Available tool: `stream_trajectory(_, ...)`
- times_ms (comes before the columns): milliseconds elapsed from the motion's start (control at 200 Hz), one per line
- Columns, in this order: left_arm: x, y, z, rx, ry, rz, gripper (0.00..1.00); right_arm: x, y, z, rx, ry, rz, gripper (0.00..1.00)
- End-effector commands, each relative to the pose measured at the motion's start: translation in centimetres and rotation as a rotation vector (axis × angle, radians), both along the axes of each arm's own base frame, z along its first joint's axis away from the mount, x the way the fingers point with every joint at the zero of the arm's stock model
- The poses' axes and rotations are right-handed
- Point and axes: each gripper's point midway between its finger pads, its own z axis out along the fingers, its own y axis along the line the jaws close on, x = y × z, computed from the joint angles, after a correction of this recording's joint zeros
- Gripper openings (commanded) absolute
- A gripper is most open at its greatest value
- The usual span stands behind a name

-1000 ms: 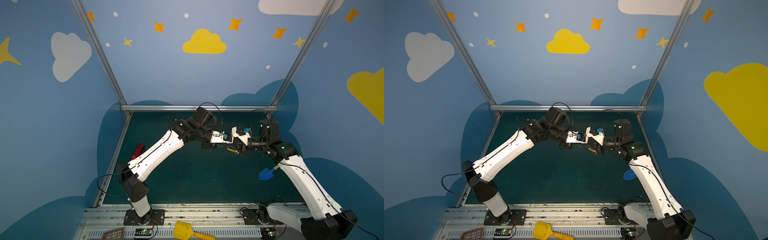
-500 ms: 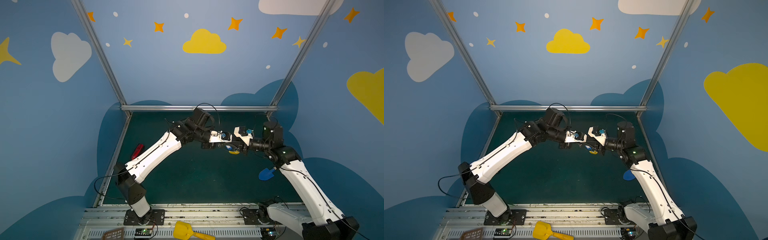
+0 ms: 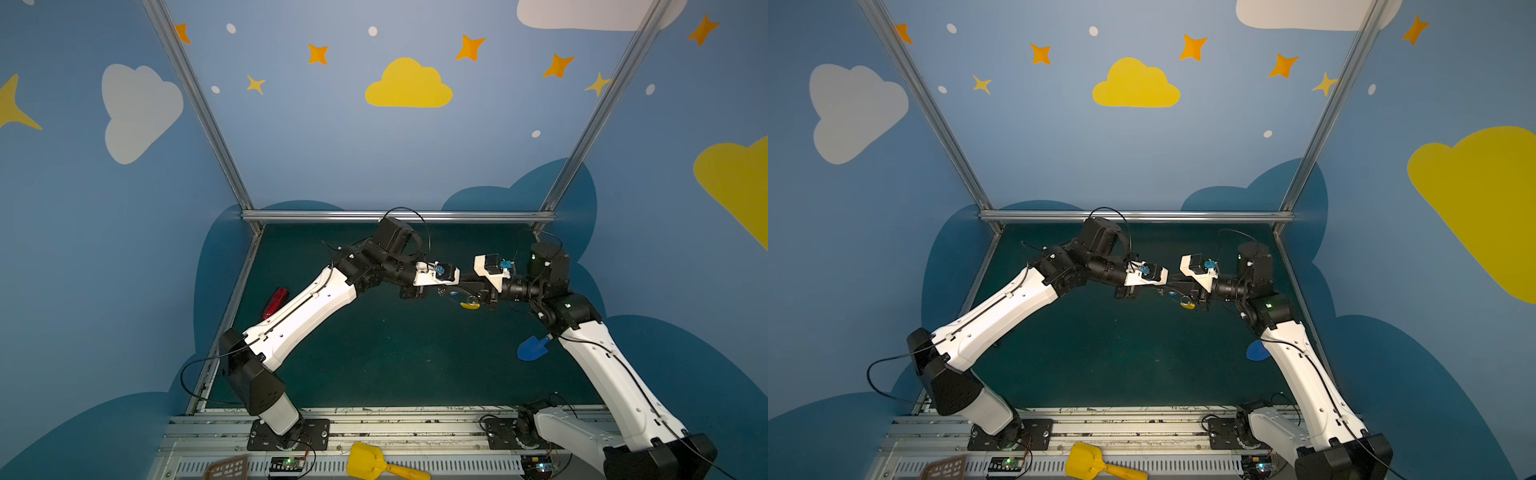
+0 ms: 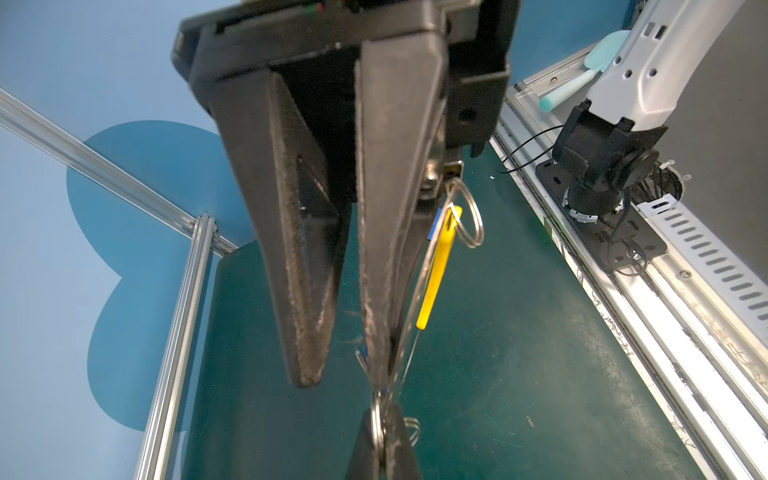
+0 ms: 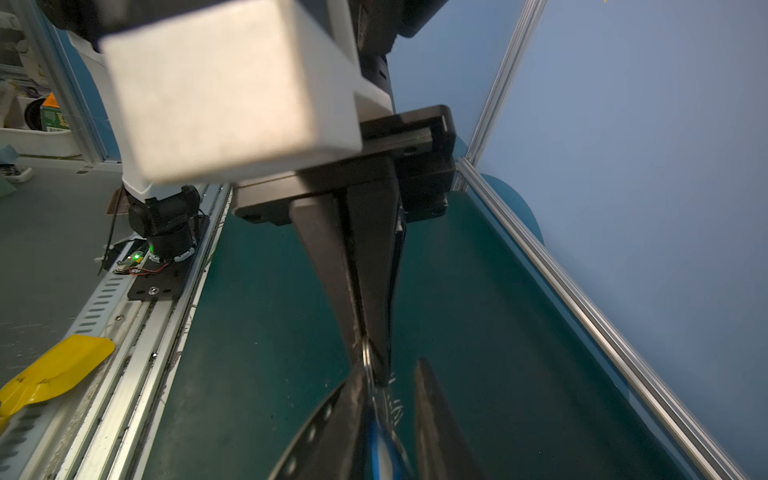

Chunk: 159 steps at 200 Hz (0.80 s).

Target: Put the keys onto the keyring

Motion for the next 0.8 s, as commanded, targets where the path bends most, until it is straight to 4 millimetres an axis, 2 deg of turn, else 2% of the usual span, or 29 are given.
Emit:
stream_trajectory(0, 0.1, -0.2, 1.9, -0.033, -0.063, -0.010, 0.03, -1.5, 0.5, 0.4, 0.020, 0.040, 0.091, 0.21)
stream_trajectory(225, 0.2, -0.1, 1.8, -0.003, -0.081, -0.015, 0.03, -1.1, 0.7, -0.6, -0.010, 0.082, 0.102, 0.25)
stream_trajectory(421, 0.1, -0.2, 0.9, 0.059, -0.111, -0.027, 0.03, -0.8, 0.7, -1.5, -0.054, 0.084, 0.089, 0.24)
stream_trajectory(696, -0.1, -0.7, 1.1, 0.056, -0.139, -0.043, 0.03, -0.6, 1.1, -2.2, -0.066, 0.103, 0.114, 0.13)
stream_trajectory(791, -0.1, -0.8, 1.1, 0.058, -0.139, -0.044, 0.03, -0.6, 1.2, -2.4, -0.067, 0.106, 0.125, 0.06)
